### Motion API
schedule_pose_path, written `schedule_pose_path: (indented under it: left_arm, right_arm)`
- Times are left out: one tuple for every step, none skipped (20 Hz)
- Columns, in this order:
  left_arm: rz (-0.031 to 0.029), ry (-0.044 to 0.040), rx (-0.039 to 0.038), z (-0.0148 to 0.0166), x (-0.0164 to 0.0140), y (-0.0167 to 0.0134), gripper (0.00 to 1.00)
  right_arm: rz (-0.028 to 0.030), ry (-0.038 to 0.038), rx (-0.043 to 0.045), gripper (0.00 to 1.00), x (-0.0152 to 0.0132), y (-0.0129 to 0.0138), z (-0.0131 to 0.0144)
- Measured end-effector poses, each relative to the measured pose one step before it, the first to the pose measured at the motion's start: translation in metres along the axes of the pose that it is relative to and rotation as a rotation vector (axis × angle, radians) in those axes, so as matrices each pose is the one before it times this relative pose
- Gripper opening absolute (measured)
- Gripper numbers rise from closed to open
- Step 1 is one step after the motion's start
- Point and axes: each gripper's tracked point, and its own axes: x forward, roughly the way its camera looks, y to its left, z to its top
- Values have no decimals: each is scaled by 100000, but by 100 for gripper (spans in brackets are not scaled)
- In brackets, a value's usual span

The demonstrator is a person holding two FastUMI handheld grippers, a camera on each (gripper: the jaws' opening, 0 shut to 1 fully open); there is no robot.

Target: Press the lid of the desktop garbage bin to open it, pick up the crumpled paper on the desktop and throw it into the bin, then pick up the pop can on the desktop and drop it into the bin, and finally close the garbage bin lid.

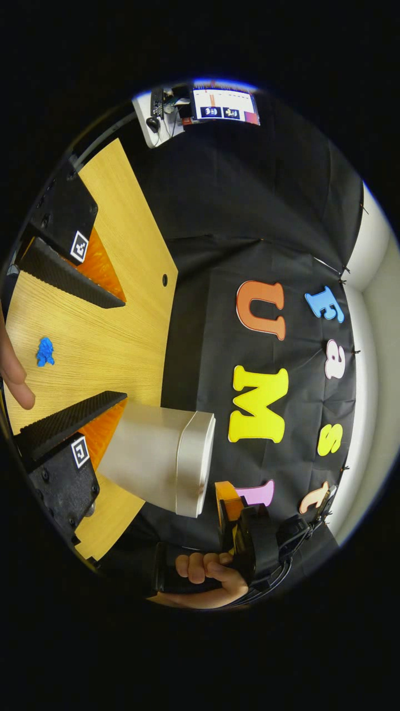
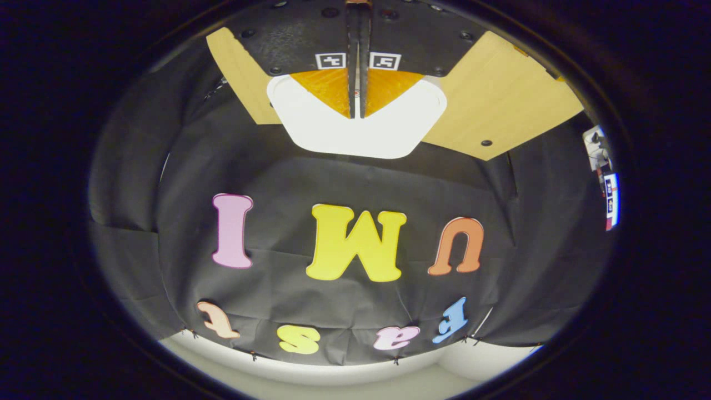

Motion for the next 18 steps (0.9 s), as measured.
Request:
schedule_pose_path:
  left_arm:
    - [-252,-416,413,14,-16,-95,97]
    - [-388,-390,333,106,-121,-74,97]
    - [-394,-231,351,-13,-187,-93,97]
    - [-422,-196,402,70,-28,-171,97]
    - [-445,-137,391,43,-68,-147,97]
    - [-351,-202,95,40,-6,-122,97]
    - [-244,-159,-97,23,-94,-95,97]
    - [-102,162,157,77,-114,-179,97]
    - [-86,-646,523,124,-131,-144,97]
    - [-99,-800,899,288,-96,-116,100]
    - [118,-413,405,94,-103,49,97]
    - [73,-699,0,301,-144,74,97]
    - [93,-977,-7,370,-137,212,97]
    - [645,-797,100,374,-17,229,97]
    - [1426,-685,270,225,-63,500,97]
    - [1807,-175,676,187,33,524,96]
    - [1454,342,783,-173,17,428,97]
    - [1397,735,127,-231,80,344,97]
  right_arm:
    - [-245,1264,828,1,206,-202,-551]
    - [379,1811,1557,1,312,-114,-785]
    - [68,2240,1258,1,302,-134,-846]
    - [53,-1367,474,1,-105,-239,-103]
    - [705,-1900,227,1,-63,-33,-22]
    - [340,-155,-269,1,-53,167,-311]
    - [-39,-1766,-477,1,142,31,2]
    - [145,676,1477,5,148,-196,-478]
    - [461,-530,3155,2,-43,-72,172]
    - [914,616,2825,2,-81,-6,-335]
    - [985,-654,2154,2,-147,-16,182]
    - [440,-1711,1601,6,-459,-9,343]
    - [-97,-3972,1702,2,-355,-152,739]
    - [-2887,-1874,-1315,1,-319,-504,199]
    - [442,-564,-2031,1,-527,274,-99]
    - [1535,-658,453,1,-535,835,-544]
    - [1977,-358,1199,1,-817,619,-408]
    - [3171,-663,865,1,-1240,543,-581]
